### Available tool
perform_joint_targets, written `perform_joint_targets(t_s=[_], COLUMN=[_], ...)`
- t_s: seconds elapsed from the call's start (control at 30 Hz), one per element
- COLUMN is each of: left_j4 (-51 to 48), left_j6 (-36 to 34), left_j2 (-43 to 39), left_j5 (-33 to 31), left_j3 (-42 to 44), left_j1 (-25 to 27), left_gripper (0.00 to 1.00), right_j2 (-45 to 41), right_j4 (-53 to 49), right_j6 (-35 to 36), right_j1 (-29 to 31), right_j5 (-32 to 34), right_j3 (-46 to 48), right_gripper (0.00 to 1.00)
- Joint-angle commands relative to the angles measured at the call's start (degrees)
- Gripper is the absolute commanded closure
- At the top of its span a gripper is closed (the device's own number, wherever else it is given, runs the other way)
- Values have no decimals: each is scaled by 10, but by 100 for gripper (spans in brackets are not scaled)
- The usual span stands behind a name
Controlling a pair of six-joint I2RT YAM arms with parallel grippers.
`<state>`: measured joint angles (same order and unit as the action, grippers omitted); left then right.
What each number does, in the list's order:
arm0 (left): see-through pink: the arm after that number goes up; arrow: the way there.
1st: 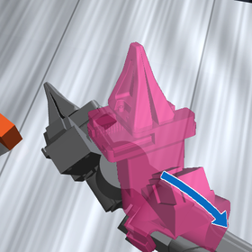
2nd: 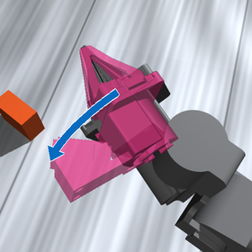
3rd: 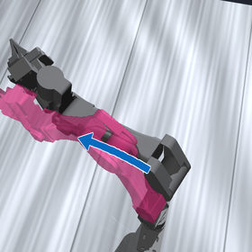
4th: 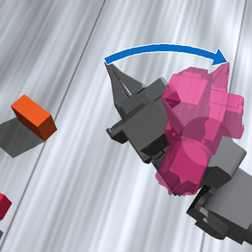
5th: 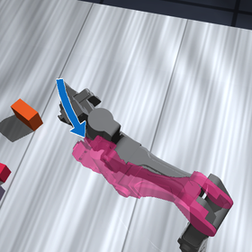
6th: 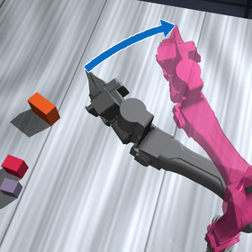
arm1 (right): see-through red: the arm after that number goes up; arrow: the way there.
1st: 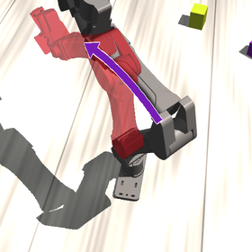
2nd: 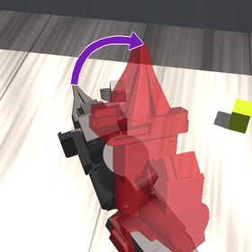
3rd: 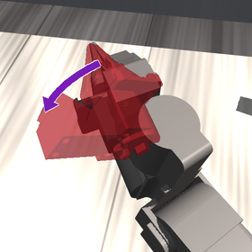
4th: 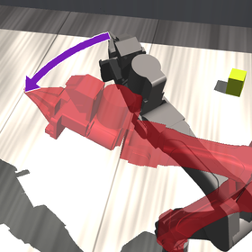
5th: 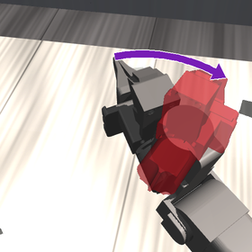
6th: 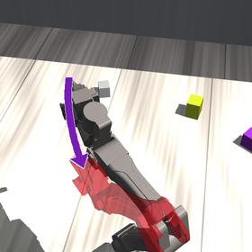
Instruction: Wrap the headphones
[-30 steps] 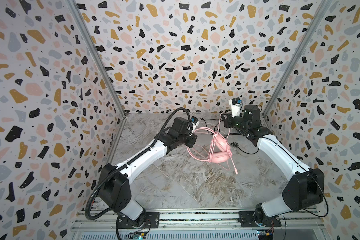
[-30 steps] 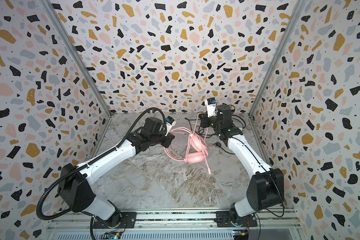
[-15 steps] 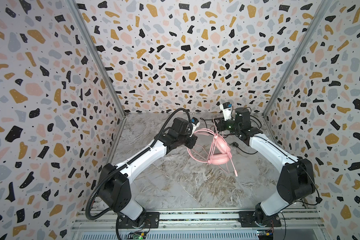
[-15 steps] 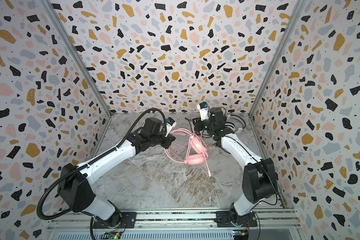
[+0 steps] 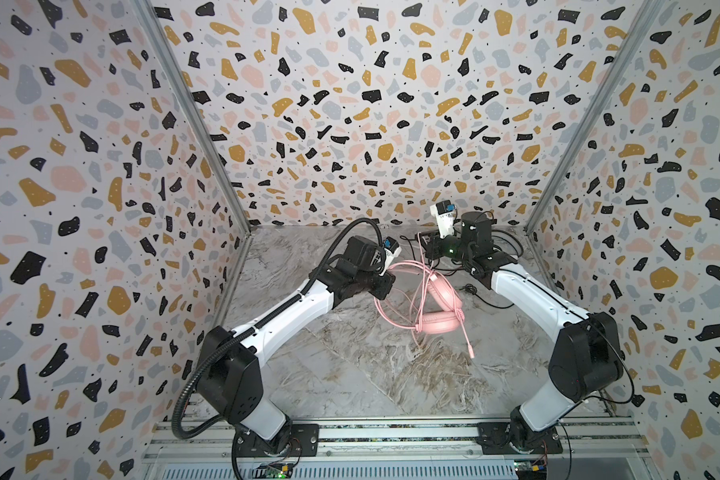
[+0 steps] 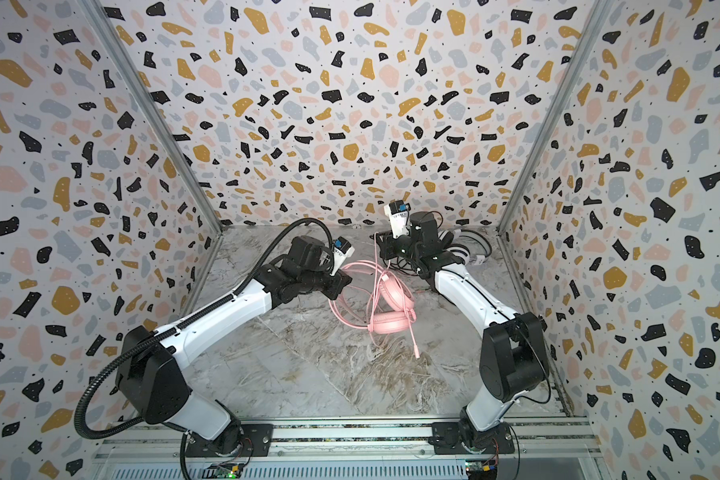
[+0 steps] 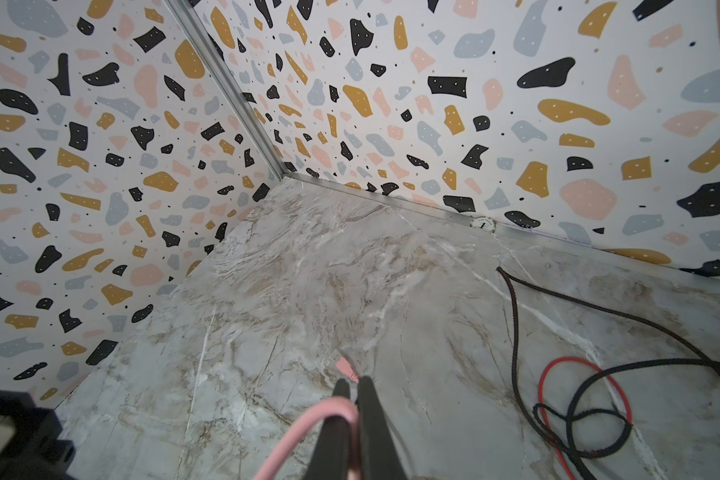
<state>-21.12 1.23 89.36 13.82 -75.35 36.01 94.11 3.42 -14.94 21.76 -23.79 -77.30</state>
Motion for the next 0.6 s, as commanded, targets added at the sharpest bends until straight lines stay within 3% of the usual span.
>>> perform_joint_targets(t_s=[0.0, 0.3, 0.47, 0.57], left_j4=[27, 71, 87, 109], left_j6=[-16, 0, 6, 19], left_j2=[-22, -65, -84, -91], left_j5=[42, 44, 60, 87], left_j3=[-5, 20, 29, 38], left_j1=[11, -1, -17, -34], left_gripper=[100, 100, 100, 100], right_j2=[5, -41, -46, -34], right_j4=[22, 63, 110, 182], right_j6=[-8, -6, -11, -46], right_j1=[-35, -70, -69, -65], right_j5=[24, 12, -39, -113], right_j3=[-7, 116, 168, 205], right_gripper=[100, 100, 97, 90])
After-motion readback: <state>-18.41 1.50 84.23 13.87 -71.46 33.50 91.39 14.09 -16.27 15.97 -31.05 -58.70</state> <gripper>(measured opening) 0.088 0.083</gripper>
